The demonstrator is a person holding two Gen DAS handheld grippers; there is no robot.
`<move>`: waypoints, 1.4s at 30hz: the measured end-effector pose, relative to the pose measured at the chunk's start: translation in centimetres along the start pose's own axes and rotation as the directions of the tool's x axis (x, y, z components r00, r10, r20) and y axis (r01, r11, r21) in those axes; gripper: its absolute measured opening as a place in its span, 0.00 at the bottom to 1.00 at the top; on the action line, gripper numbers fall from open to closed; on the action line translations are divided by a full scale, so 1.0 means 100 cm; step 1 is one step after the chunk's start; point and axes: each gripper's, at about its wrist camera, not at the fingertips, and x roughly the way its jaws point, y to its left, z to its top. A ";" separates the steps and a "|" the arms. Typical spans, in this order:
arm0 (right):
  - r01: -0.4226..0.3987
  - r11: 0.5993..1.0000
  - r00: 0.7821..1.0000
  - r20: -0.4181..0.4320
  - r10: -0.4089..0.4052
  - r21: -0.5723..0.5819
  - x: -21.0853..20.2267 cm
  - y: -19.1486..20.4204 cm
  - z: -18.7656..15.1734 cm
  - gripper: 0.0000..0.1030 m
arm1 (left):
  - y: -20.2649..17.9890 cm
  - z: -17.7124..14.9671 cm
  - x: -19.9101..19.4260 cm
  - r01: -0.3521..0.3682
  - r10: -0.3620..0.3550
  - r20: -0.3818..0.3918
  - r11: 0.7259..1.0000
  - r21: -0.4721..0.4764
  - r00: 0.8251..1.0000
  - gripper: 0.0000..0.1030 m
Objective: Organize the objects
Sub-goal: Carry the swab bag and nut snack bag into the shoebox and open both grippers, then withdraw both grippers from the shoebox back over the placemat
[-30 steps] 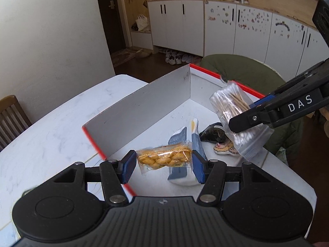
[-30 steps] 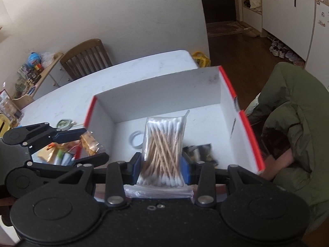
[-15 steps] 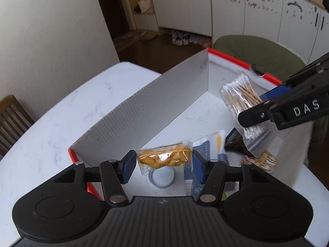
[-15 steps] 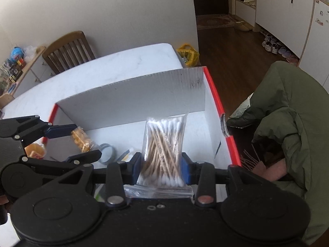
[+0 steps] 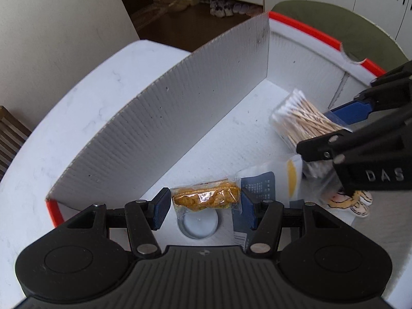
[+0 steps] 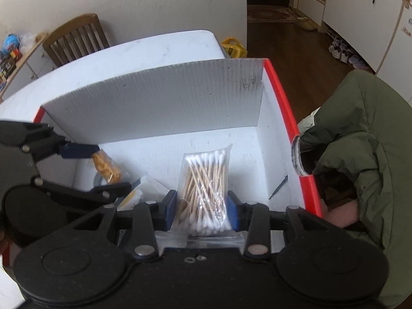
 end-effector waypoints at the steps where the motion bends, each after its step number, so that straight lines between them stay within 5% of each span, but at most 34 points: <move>1: 0.009 1.000 1.000 0.000 -0.009 -0.015 0.000 0.002 -0.001 0.39 | 0.001 0.002 0.003 -0.002 0.002 -0.009 1.000 -0.004 1.000 0.55; 8: 0.024 0.998 1.000 0.003 -0.023 -0.053 0.000 0.005 -0.002 0.41 | 0.008 0.009 0.021 0.007 -0.012 -0.115 0.999 -0.041 0.993 0.55; 15: 0.014 0.996 0.999 0.030 -0.011 -0.087 -0.005 0.006 -0.003 0.46 | 0.008 0.008 0.022 0.011 -0.016 -0.139 0.999 -0.036 0.990 0.61; 21: 0.001 0.994 0.999 0.043 0.004 -0.106 -0.011 0.006 -0.009 0.53 | 0.008 0.007 0.013 0.008 -0.009 -0.111 1.000 -0.017 0.994 0.66; 23: -0.004 0.994 0.999 0.050 0.010 -0.114 -0.013 0.007 -0.011 0.56 | 0.008 0.006 0.008 0.005 -0.006 -0.096 1.000 -0.016 0.995 0.78; 33: -0.033 0.993 0.994 0.098 0.044 -0.111 -0.041 0.004 -0.021 0.59 | 0.014 -0.001 -0.016 0.044 -0.045 -0.018 0.996 -0.077 0.999 0.78; 35: -0.051 0.993 0.992 0.109 0.062 -0.104 -0.047 0.002 -0.024 0.59 | 0.013 -0.002 -0.021 0.057 -0.057 0.002 0.995 -0.080 0.998 0.86; 42: -0.103 0.990 0.981 0.156 0.117 -0.093 -0.071 0.000 -0.033 0.67 | 0.017 -0.015 -0.053 0.113 -0.102 0.084 0.983 -0.141 0.991 0.90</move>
